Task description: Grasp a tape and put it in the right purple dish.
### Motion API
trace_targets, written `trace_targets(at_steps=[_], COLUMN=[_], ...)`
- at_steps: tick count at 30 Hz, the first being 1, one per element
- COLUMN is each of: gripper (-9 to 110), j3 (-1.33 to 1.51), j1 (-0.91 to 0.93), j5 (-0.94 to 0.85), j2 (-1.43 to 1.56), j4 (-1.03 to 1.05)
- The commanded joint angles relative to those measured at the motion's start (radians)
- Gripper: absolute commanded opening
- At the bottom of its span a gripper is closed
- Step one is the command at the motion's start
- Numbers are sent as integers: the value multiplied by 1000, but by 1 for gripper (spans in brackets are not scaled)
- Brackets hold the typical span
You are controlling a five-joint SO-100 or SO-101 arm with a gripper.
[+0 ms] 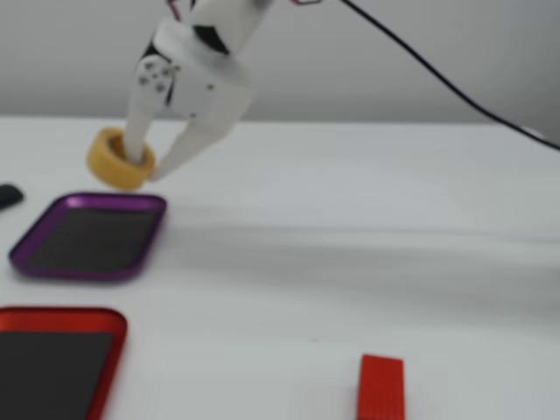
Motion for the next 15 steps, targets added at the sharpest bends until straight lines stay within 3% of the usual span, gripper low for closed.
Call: trace_targets(at_steps=[1,10,15], gripper=[10,17,17], j3=[-55,-57,-51], j1=[-11,-17,-20], j5=[8,23,129], j2=[18,178,318], j4=[71,337,494])
